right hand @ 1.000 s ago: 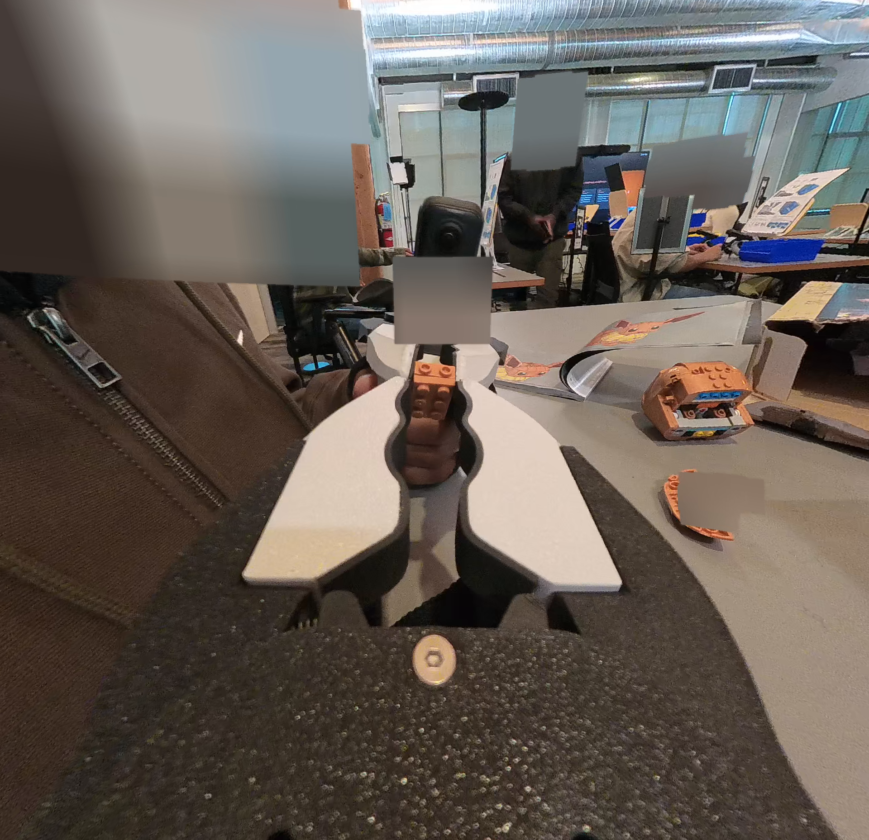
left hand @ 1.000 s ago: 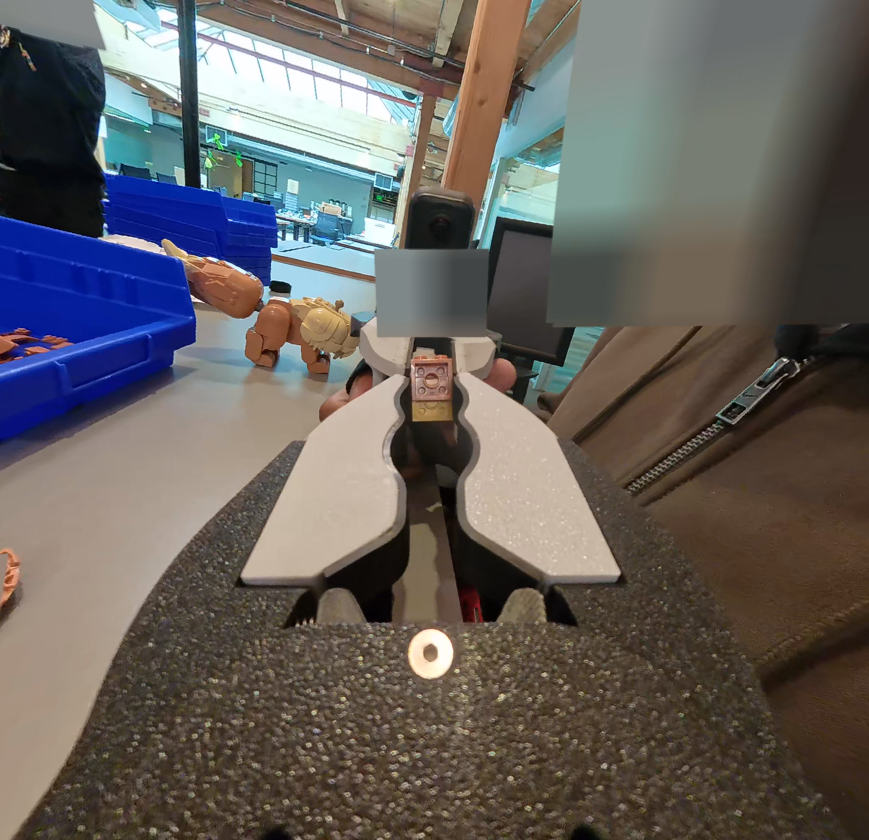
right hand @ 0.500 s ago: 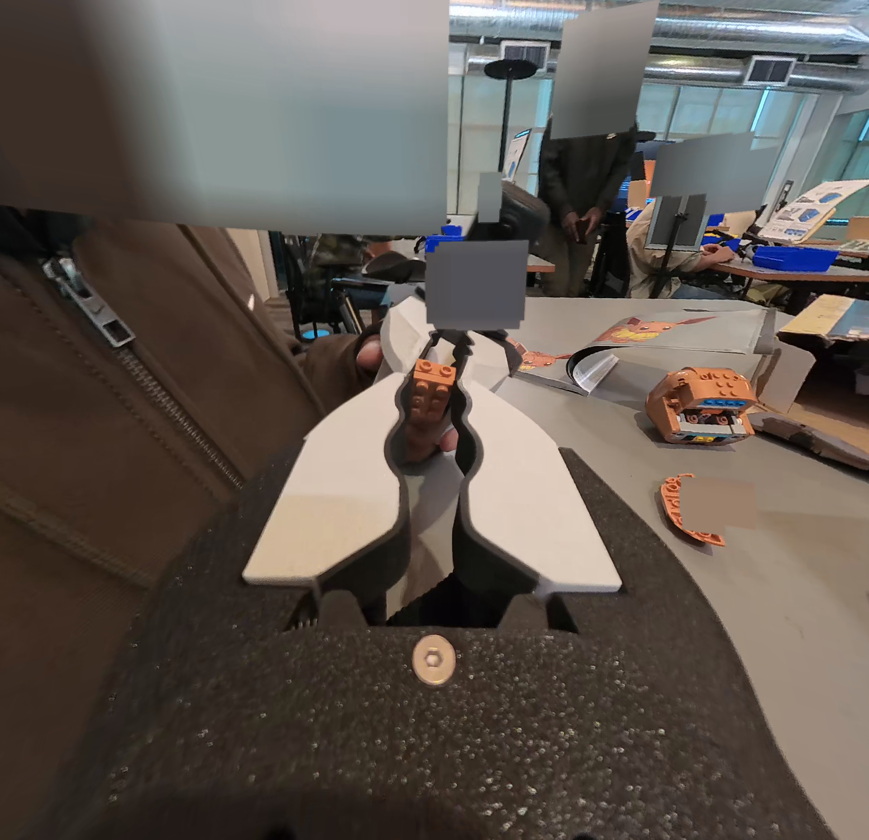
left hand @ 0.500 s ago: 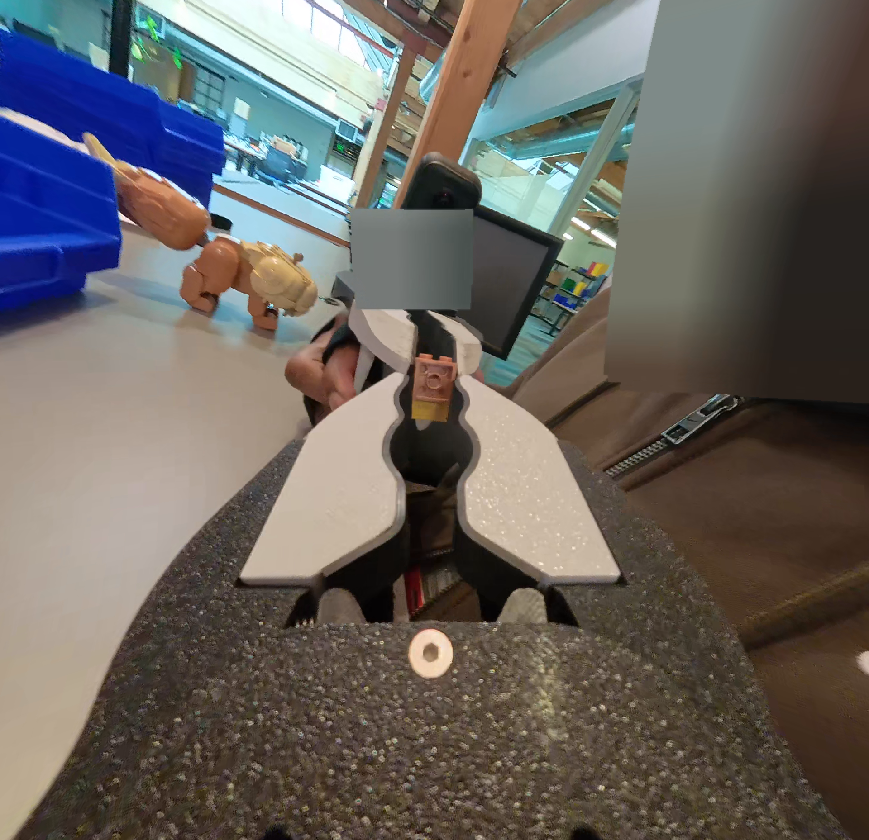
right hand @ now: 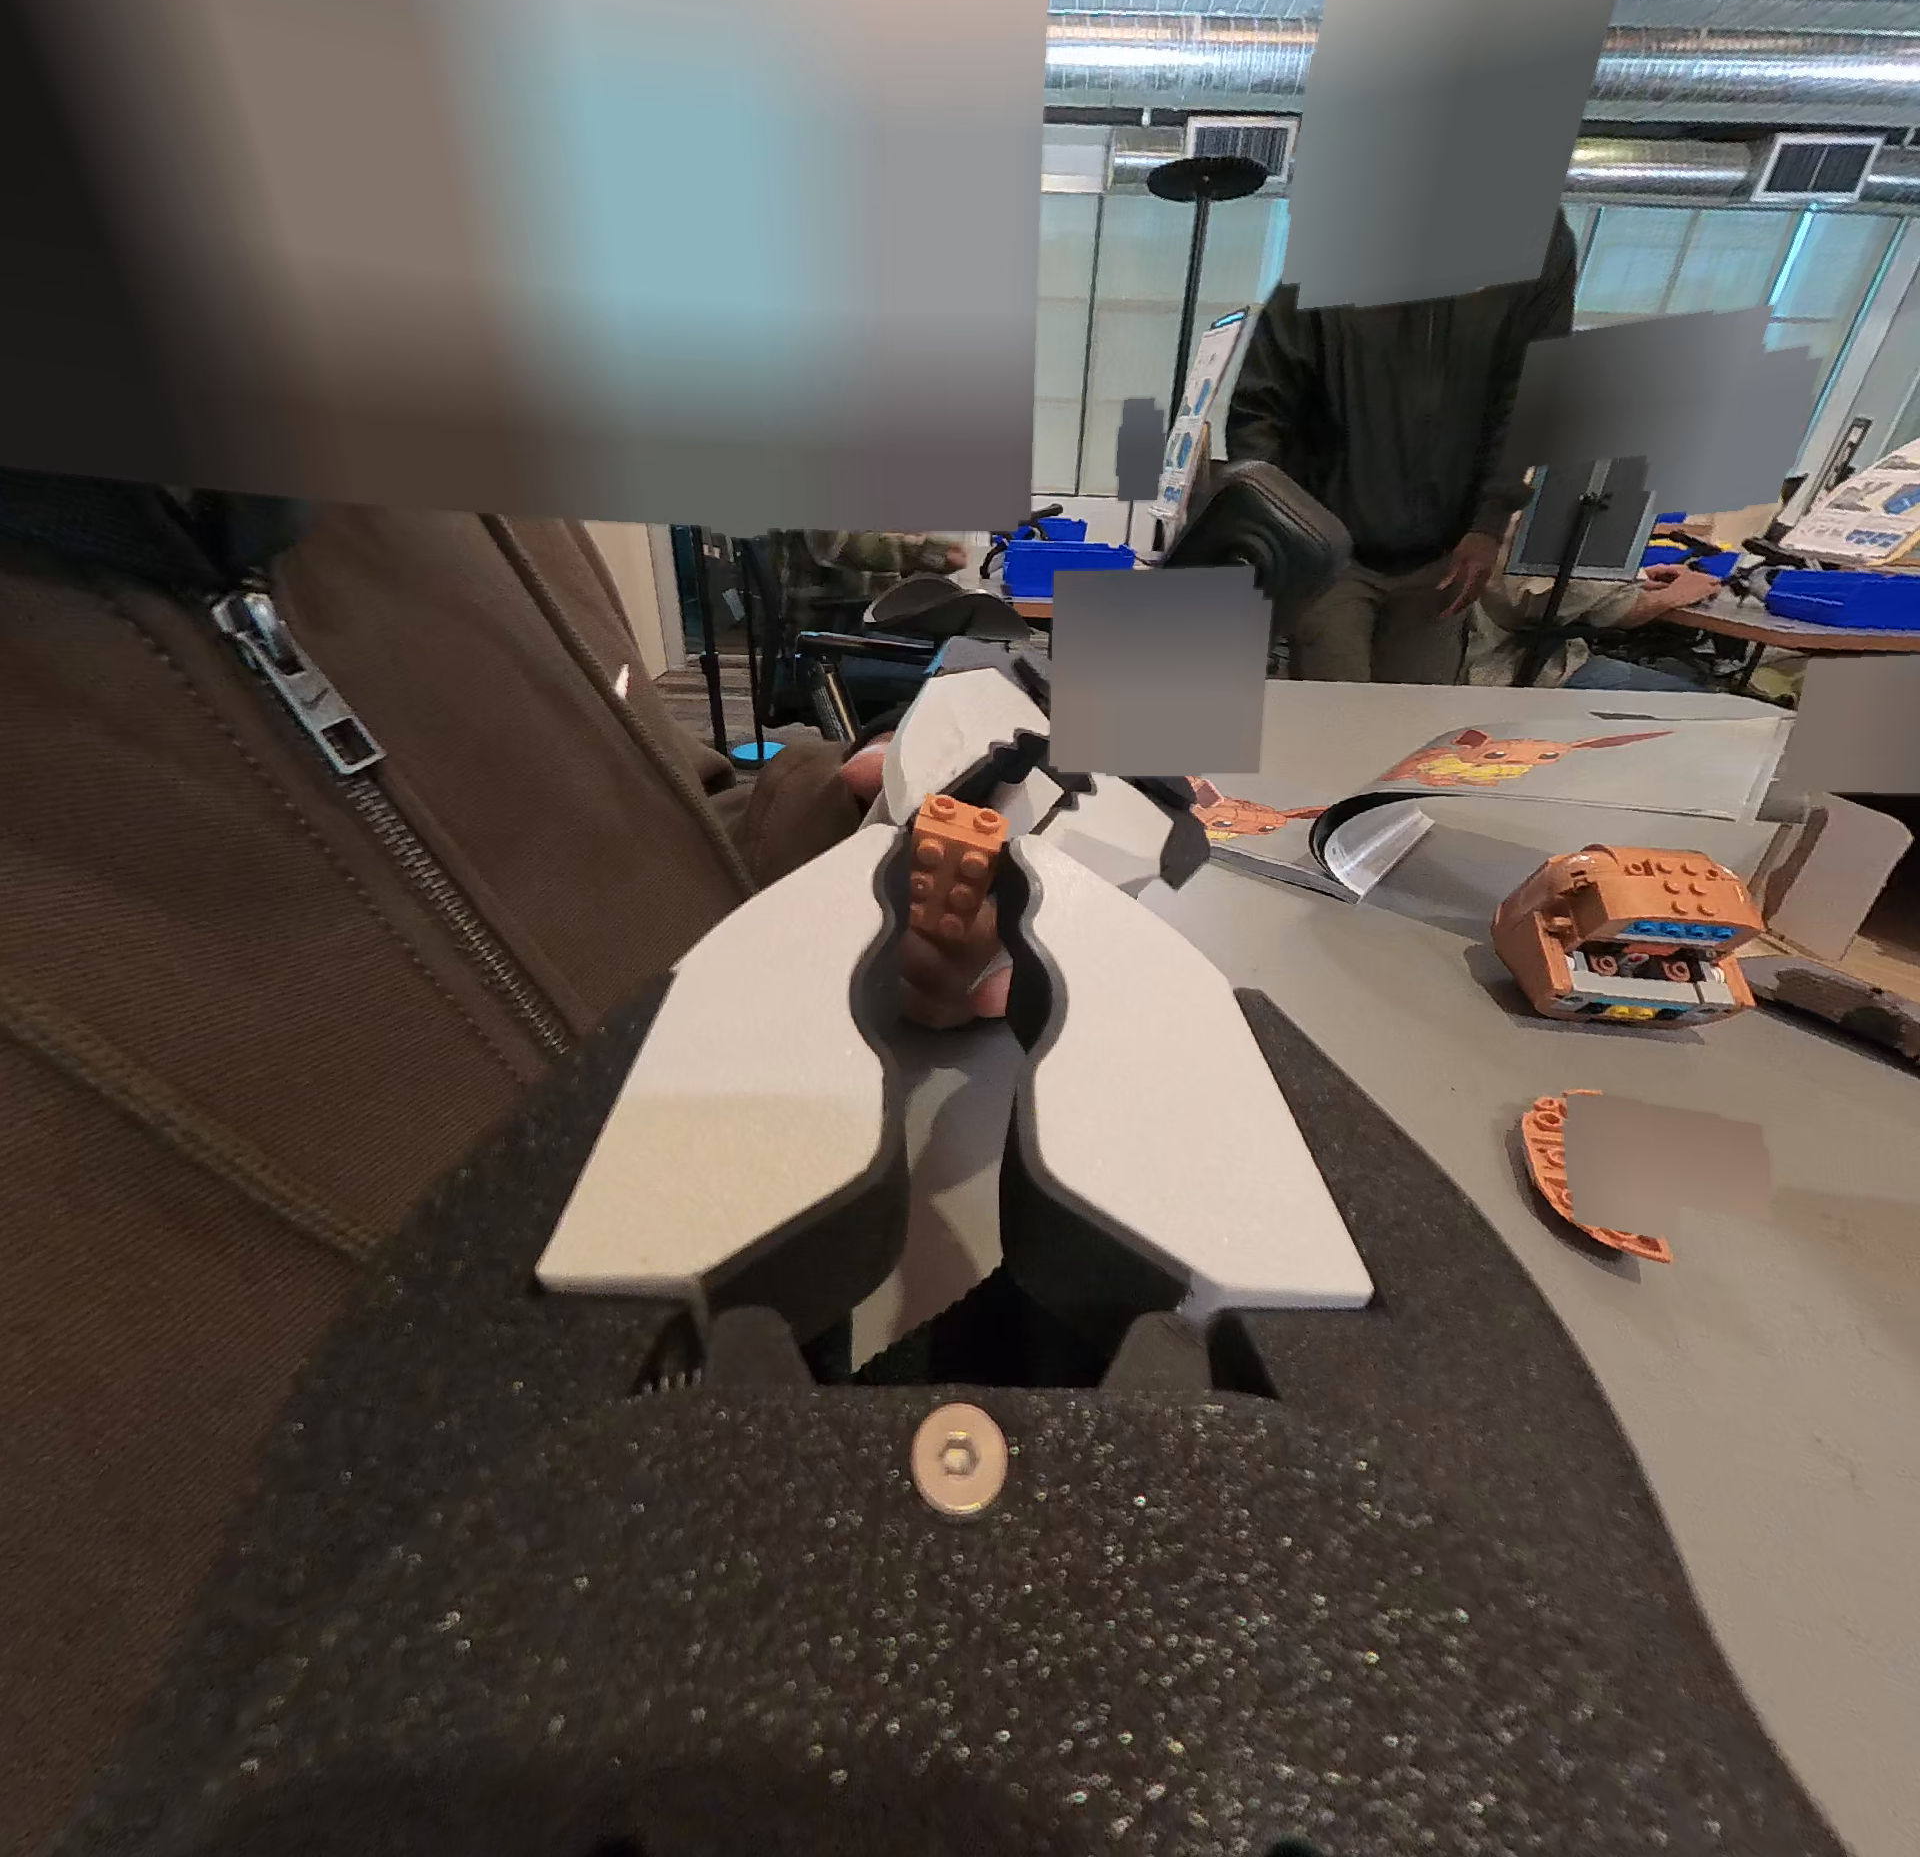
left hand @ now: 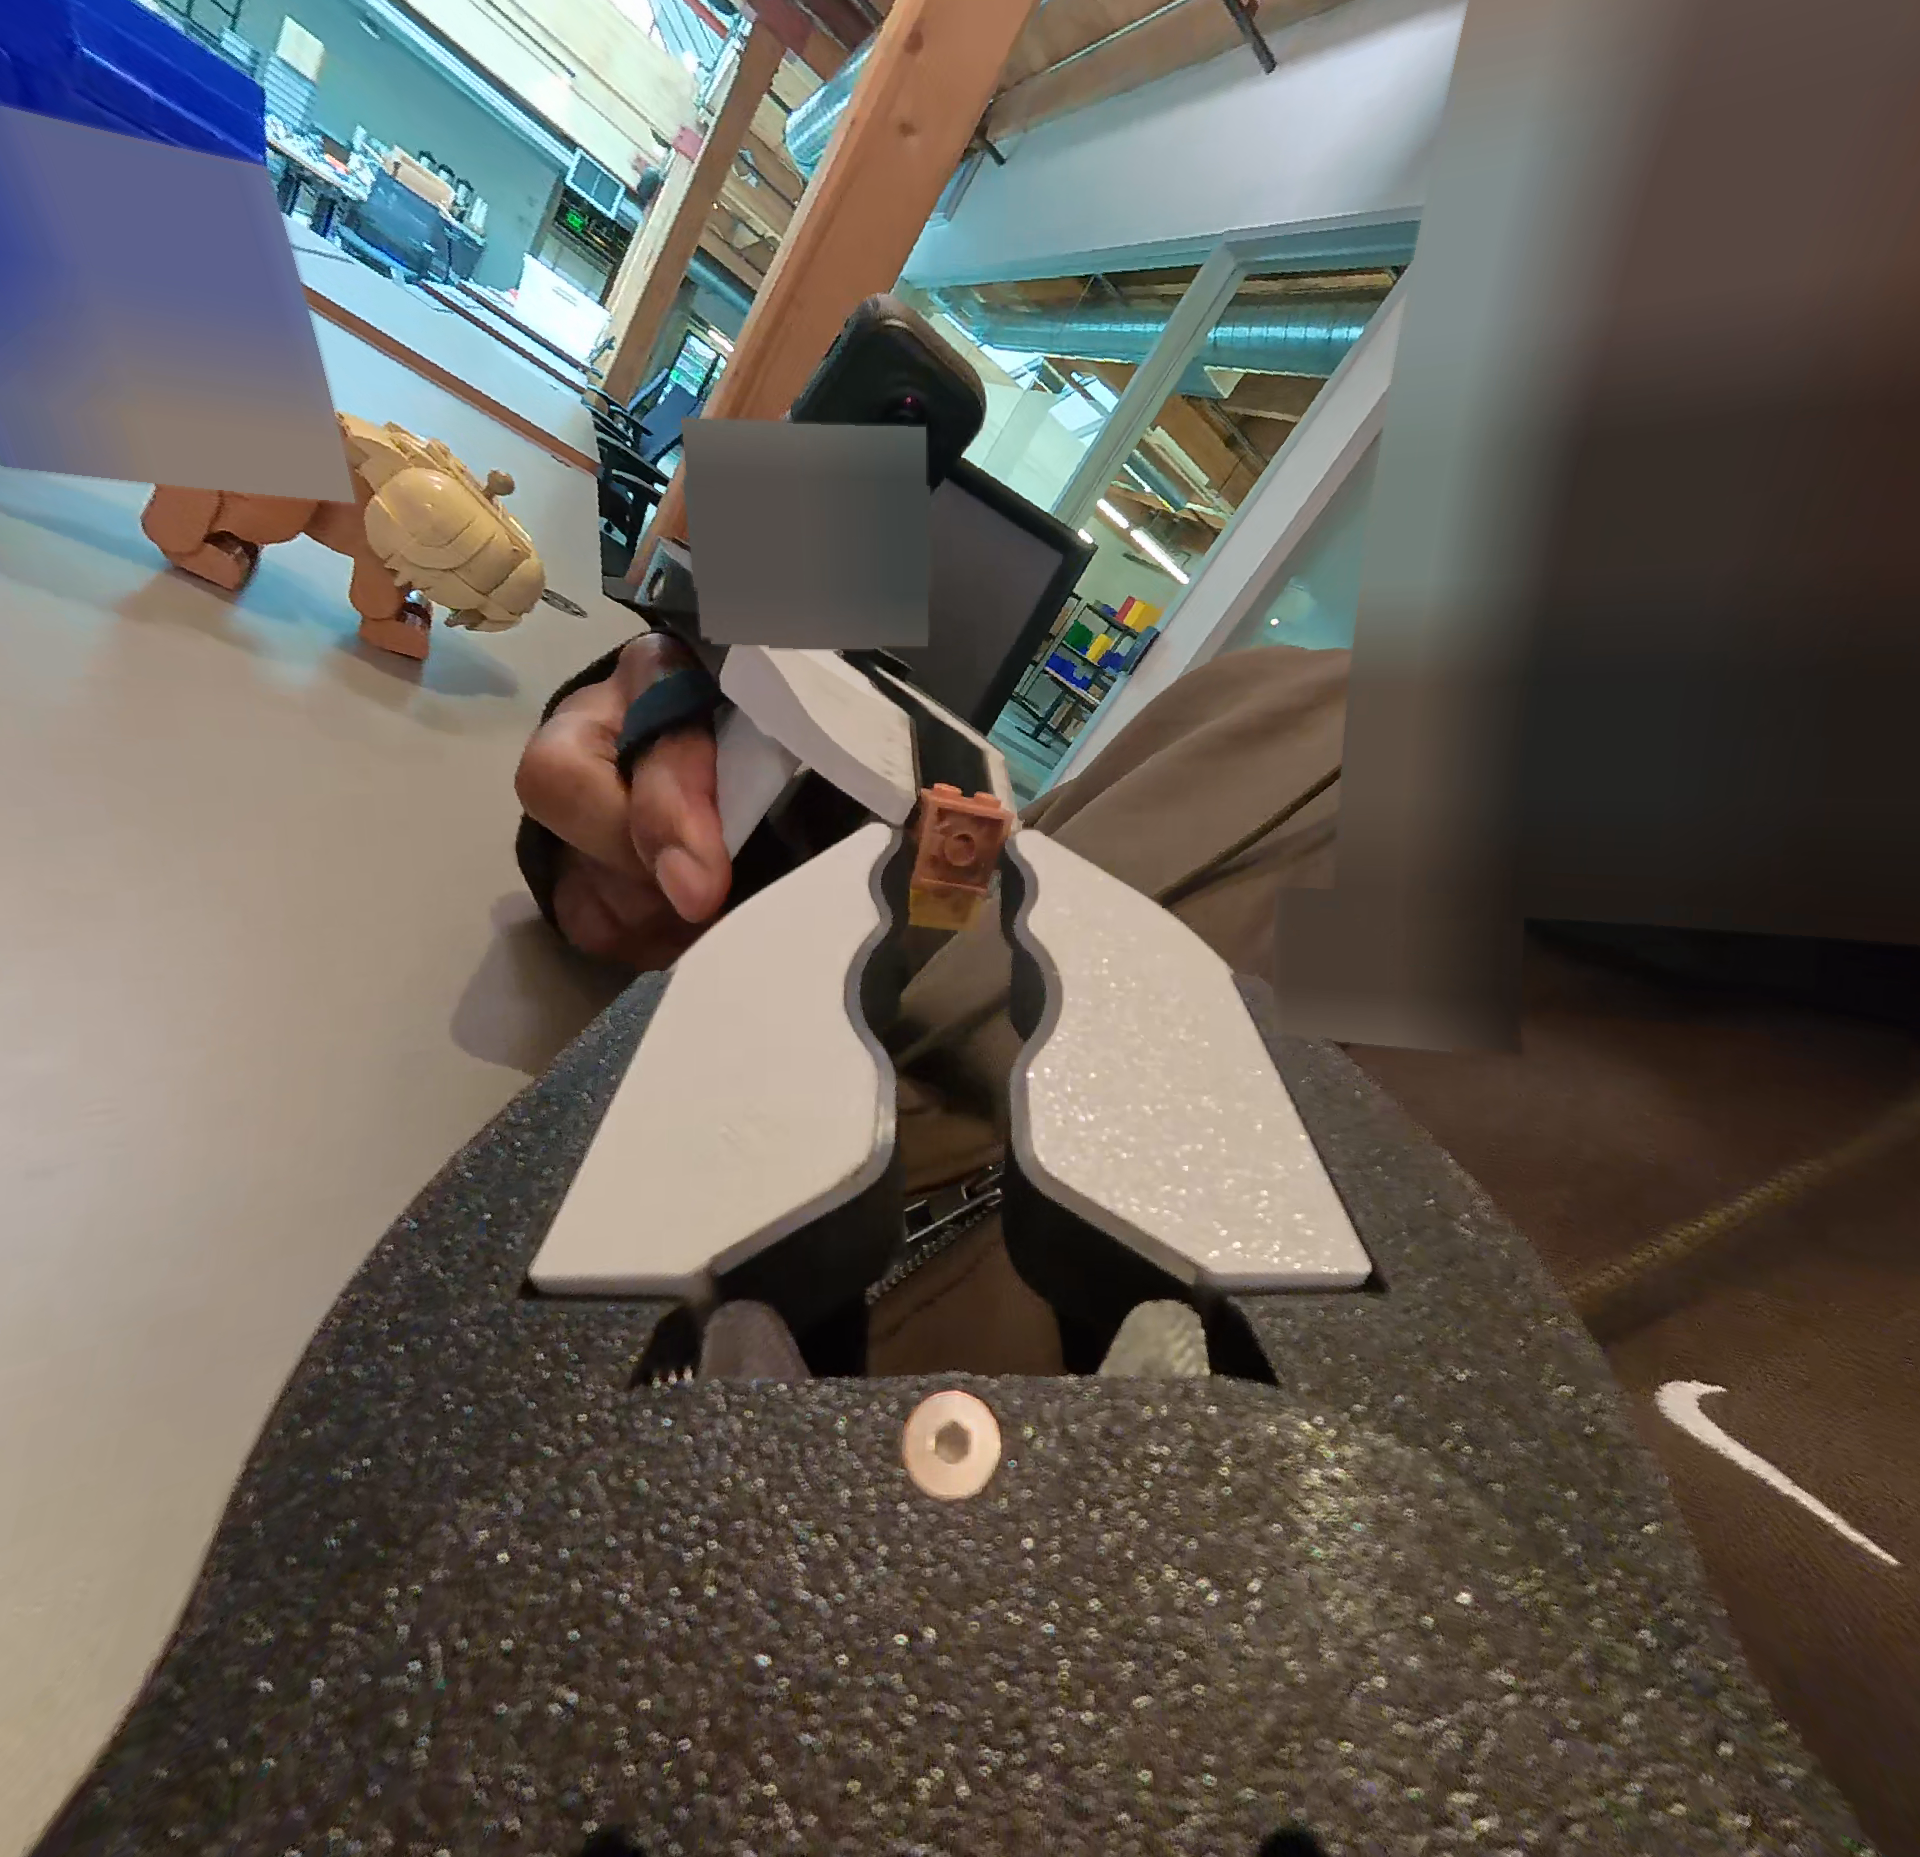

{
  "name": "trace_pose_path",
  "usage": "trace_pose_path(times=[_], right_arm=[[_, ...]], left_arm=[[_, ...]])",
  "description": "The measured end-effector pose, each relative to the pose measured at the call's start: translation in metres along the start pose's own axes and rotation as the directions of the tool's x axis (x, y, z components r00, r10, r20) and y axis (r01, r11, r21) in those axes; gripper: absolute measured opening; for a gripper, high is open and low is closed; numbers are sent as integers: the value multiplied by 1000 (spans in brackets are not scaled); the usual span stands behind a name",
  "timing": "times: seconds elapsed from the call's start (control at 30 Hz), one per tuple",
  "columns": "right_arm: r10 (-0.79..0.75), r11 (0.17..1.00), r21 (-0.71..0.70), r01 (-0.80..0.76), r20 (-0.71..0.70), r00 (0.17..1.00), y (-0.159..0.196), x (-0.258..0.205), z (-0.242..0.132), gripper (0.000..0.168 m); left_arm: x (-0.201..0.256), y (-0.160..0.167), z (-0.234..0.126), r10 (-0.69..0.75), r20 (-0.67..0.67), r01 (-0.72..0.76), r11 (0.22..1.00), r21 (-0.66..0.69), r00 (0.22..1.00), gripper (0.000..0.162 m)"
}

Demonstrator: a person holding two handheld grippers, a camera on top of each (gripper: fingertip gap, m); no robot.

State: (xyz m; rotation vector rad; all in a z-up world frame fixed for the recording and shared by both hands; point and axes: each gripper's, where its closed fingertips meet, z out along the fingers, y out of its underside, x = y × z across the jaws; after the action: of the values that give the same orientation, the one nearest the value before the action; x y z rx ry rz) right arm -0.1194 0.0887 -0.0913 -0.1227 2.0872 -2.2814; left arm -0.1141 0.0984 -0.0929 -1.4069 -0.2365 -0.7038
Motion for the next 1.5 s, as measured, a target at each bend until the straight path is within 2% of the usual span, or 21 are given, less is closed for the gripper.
trace_pose_path(times=[0.13,0.27,0.3,0.37,0.57,0.73,0.83,0.93,1.0,1.2,1.5], right_arm=[[3,1000,-26,-4,-58,998,4,8,-1,15],[-16,998,-65,10,-97,995,9,13,-1,15],[-18,998,-67,12,-96,995,9,13,-1,15],[-22,997,-72,15,-92,995,10,12,-1,15],[-32,997,-76,26,-79,996,10,9,0,15],[-54,993,-107,46,-80,995,14,9,0,15],[-65,992,-114,55,-83,994,15,9,1,15],[-81,992,-103,73,-74,994,13,7,1,15],[-93,991,-101,85,-70,993,12,5,1,15],[-94,991,-100,88,-60,994,12,4,2,15],[-56,997,-54,55,-11,998,8,-3,4,15]], left_arm=[[-7,-4,-3,194,128,-197,980,16,973,17],[-16,-6,-8,538,326,-521,841,-148,777,19],[-16,-6,-8,578,334,-551,815,-181,745,18],[-15,-3,-6,604,322,-567,796,-210,729,18],[-14,-1,-4,591,296,-560,806,-191,751,16],[-16,2,-6,589,297,-539,808,-238,752,16],[-17,3,-7,479,289,-435,876,-207,829,16],[-14,3,-6,301,227,-282,953,-115,926,16],[-12,3,-5,213,184,-203,977,-73,960,15],[-10,4,-6,110,136,-105,993,-46,984,16],[-1,4,-7,64,32,-63,997,-46,997,15]])
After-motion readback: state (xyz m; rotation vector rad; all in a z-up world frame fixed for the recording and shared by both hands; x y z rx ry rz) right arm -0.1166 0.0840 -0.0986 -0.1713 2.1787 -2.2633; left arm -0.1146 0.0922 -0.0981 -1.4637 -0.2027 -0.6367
